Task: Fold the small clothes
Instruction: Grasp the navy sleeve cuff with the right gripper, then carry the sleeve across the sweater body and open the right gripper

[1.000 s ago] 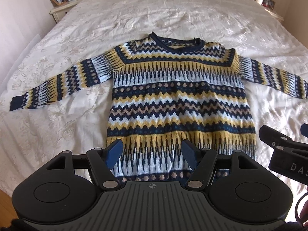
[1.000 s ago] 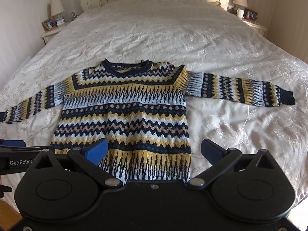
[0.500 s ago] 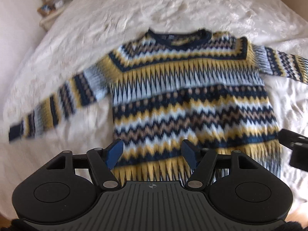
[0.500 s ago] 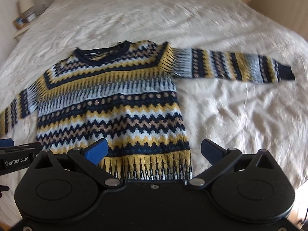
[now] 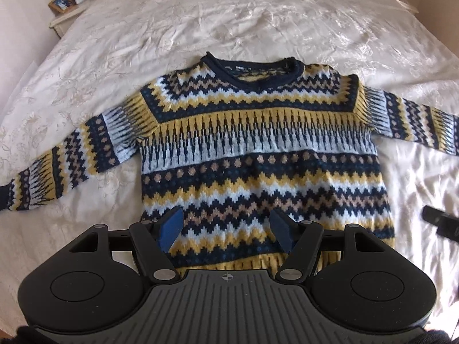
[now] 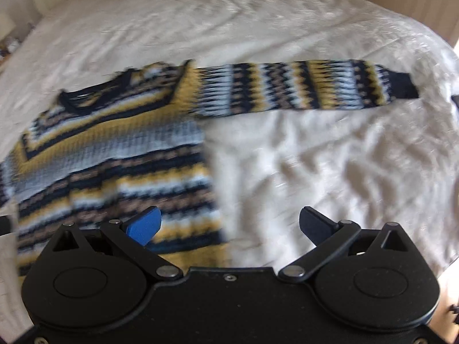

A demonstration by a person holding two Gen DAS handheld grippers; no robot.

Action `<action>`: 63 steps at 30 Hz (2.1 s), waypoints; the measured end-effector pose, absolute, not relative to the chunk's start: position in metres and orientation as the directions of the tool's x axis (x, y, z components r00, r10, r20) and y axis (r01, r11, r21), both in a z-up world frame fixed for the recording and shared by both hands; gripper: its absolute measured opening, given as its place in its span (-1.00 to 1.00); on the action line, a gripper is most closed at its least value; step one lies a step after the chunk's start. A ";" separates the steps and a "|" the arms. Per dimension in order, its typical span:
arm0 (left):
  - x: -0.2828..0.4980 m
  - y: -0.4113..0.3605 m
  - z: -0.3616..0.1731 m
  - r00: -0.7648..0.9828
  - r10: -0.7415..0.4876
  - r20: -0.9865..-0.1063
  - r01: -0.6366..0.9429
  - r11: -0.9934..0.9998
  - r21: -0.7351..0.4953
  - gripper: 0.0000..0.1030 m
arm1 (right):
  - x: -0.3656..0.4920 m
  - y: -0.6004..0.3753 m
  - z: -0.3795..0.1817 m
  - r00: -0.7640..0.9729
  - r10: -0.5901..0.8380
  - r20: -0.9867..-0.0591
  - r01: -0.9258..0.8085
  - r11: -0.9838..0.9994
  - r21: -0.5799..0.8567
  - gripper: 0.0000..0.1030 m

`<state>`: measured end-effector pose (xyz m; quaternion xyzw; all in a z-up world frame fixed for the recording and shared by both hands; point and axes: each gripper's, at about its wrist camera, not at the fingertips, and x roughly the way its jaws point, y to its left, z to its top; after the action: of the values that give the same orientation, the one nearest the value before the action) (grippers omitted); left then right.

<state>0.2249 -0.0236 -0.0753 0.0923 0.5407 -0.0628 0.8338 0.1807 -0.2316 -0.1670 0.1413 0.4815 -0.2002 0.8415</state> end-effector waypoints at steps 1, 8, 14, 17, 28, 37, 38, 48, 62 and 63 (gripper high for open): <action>0.225 -0.026 -0.074 0.413 0.005 -0.911 0.197 0.976 0.095 0.27 | 0.182 -0.244 -0.168 0.452 -0.218 -0.865 0.479 0.877 0.029 0.98; 0.227 -0.052 -0.065 0.436 0.019 -0.900 0.135 0.987 0.087 0.24 | 0.187 -0.361 -0.168 0.470 -0.186 -0.863 0.513 0.853 0.095 0.56; 0.232 -0.092 -0.055 0.475 0.011 -0.880 0.104 0.992 0.069 0.20 | 0.186 -0.475 -0.160 0.516 -0.307 -0.799 0.600 0.796 0.081 0.57; 0.233 -0.114 -0.050 0.499 -0.009 -0.866 0.093 0.995 0.043 0.20 | 0.188 -0.525 -0.164 0.488 -0.346 -0.801 0.646 0.760 0.066 0.51; 0.229 -0.145 -0.049 0.517 -0.020 -0.856 0.121 0.991 0.050 0.20 | 0.191 -0.618 -0.218 0.484 -0.206 -0.850 0.701 0.672 0.237 0.24; 0.234 -0.125 -0.050 0.505 -0.016 -0.863 0.113 0.992 0.047 0.20 | 0.193 -0.609 -0.196 0.587 -0.146 -0.796 0.657 0.661 0.363 -0.73; 0.235 -0.122 -0.050 0.507 -0.017 -0.862 0.118 0.992 0.050 0.20 | 0.200 -0.607 -0.188 0.606 -0.142 -0.783 0.640 0.671 0.374 -0.73; 0.244 -0.049 -0.055 0.509 -0.103 -0.854 0.154 0.988 -0.027 0.20 | 0.280 -0.433 -0.043 0.803 0.007 -0.595 0.332 0.825 0.457 -0.74; 0.269 0.131 -0.064 0.522 0.022 -0.853 0.032 0.998 0.045 0.20 | 0.436 -0.043 -0.080 0.627 0.414 -0.660 -0.038 0.862 0.505 -0.74; 0.270 0.140 -0.066 0.518 0.032 -0.855 0.019 0.999 0.049 0.20 | 0.443 -0.026 -0.096 0.598 0.408 -0.690 -0.033 0.873 0.487 -0.74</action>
<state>0.2699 0.1400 -0.0659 0.0259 0.4908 0.0036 0.8709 0.4428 -0.0255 -0.0961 0.2179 0.4300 0.1273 0.8669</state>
